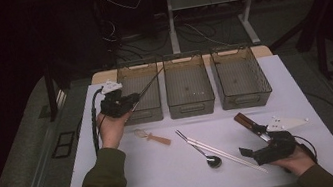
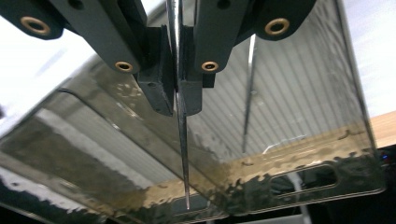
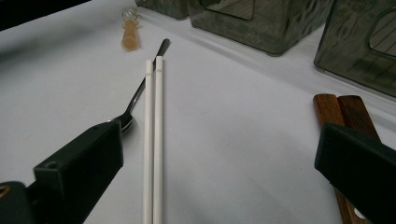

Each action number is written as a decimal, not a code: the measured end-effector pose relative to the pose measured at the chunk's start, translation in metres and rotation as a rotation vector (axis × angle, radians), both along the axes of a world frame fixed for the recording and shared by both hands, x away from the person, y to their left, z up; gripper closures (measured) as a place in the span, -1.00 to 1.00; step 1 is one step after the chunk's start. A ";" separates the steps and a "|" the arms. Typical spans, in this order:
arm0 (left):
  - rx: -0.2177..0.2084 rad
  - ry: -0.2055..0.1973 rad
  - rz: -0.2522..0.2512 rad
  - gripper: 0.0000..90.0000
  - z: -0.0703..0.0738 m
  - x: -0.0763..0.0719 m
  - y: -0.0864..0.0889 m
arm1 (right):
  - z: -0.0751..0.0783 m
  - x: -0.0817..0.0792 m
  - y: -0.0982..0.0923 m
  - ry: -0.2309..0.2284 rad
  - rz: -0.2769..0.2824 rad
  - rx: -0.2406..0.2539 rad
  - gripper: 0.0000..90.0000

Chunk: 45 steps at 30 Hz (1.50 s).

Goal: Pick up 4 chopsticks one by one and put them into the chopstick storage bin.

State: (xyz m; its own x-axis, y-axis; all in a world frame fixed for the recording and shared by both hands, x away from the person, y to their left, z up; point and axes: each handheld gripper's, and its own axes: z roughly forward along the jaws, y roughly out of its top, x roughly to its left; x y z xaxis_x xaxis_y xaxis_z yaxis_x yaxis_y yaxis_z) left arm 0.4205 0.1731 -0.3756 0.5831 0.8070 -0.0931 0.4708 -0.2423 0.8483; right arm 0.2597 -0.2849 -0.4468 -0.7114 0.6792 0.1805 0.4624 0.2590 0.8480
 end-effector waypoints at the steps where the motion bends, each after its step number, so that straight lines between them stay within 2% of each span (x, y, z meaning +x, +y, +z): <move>1: -0.001 0.005 0.006 0.88 0.001 0.002 0.000 | 0.000 0.000 0.000 -0.001 0.001 -0.001 -0.97; 9: 0.061 0.035 0.073 0.88 0.004 0.021 0.003 | 0.001 -0.001 -0.001 -0.007 0.002 0.000 -0.97; 15: 0.104 0.066 0.095 0.88 0.001 0.032 0.005 | 0.001 -0.001 0.000 -0.005 0.004 -0.002 -0.97; 23: 0.156 0.101 0.094 0.88 0.000 0.043 0.000 | 0.001 -0.001 0.000 -0.004 0.000 0.005 -0.97; 26: 0.160 0.117 0.096 0.88 -0.003 0.046 -0.002 | 0.001 -0.001 0.000 -0.003 0.001 0.005 -0.97; 32: 0.201 0.146 0.090 0.88 -0.010 0.049 -0.007 | 0.002 -0.002 -0.001 -0.004 0.004 0.007 -0.97; 43: 0.220 0.182 0.089 0.87 -0.018 0.052 -0.010 | 0.002 -0.002 0.000 -0.005 0.005 0.007 -0.97; 45: 0.224 0.177 0.092 0.84 -0.018 0.052 -0.011 | 0.002 -0.002 0.000 -0.008 0.004 0.007 -0.97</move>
State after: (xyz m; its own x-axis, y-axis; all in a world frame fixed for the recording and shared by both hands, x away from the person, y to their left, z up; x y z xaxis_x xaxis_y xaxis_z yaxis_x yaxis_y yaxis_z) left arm 0.4721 0.1622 -0.3940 0.4972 0.8676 -0.0007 0.6353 -0.3635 0.6813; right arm 0.2575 -0.2853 -0.4449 -0.7154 0.6752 0.1799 0.4548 0.2544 0.8535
